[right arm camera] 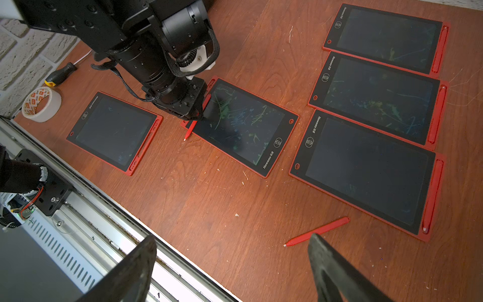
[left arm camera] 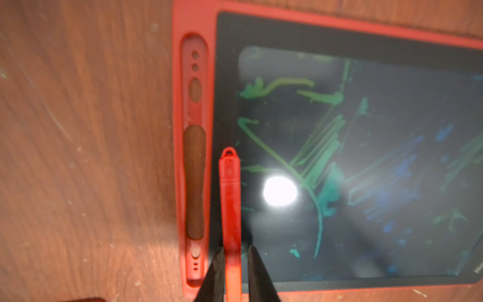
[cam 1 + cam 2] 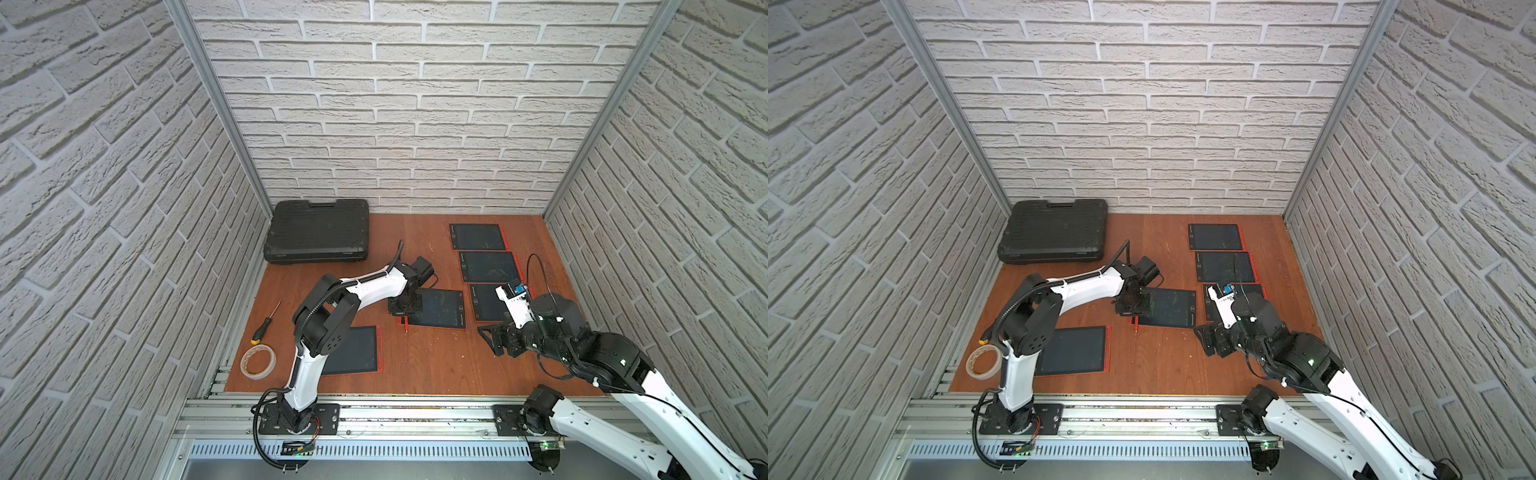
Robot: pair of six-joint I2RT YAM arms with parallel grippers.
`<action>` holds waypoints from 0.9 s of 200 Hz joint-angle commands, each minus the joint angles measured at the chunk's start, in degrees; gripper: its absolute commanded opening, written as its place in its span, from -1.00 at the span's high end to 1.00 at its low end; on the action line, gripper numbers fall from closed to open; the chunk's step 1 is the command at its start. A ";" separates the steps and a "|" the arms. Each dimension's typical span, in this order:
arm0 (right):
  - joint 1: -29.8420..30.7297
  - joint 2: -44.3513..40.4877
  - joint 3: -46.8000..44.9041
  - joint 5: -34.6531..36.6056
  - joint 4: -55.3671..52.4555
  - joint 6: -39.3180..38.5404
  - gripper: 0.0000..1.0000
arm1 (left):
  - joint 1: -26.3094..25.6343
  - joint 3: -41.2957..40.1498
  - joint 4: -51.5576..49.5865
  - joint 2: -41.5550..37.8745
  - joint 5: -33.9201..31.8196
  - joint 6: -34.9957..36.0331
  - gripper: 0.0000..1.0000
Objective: Place the stylus back onto the writing tablet
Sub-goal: Adjust the stylus on the writing tablet.
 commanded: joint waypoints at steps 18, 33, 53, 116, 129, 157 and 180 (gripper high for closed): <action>0.19 -0.53 -0.83 0.63 2.24 0.77 -0.80 | -0.92 -0.98 1.16 0.85 1.63 -2.66 0.66; 0.19 -0.56 -0.83 0.66 2.21 0.73 -0.79 | -1.27 -1.23 1.62 0.93 1.93 -3.27 0.68; 0.19 -0.53 -0.83 0.65 2.29 0.76 -0.80 | -1.66 -1.08 1.38 1.02 1.75 -3.45 0.70; 0.19 -0.79 -0.92 0.78 2.34 0.82 -0.79 | -0.55 -0.04 -2.18 -0.55 -1.46 -1.08 0.74; 0.19 -0.72 -0.92 0.83 2.30 0.87 -0.79 | -0.10 -0.29 -2.40 -1.07 -1.73 -0.70 0.75; 0.23 -0.69 -0.91 0.83 2.34 0.82 -0.79 | 0.84 -0.20 -3.12 -1.81 -2.34 0.64 0.75; 0.19 -0.64 -0.92 0.78 2.33 0.82 -0.79 | 1.57 0.24 -3.87 -2.18 -3.12 1.83 0.75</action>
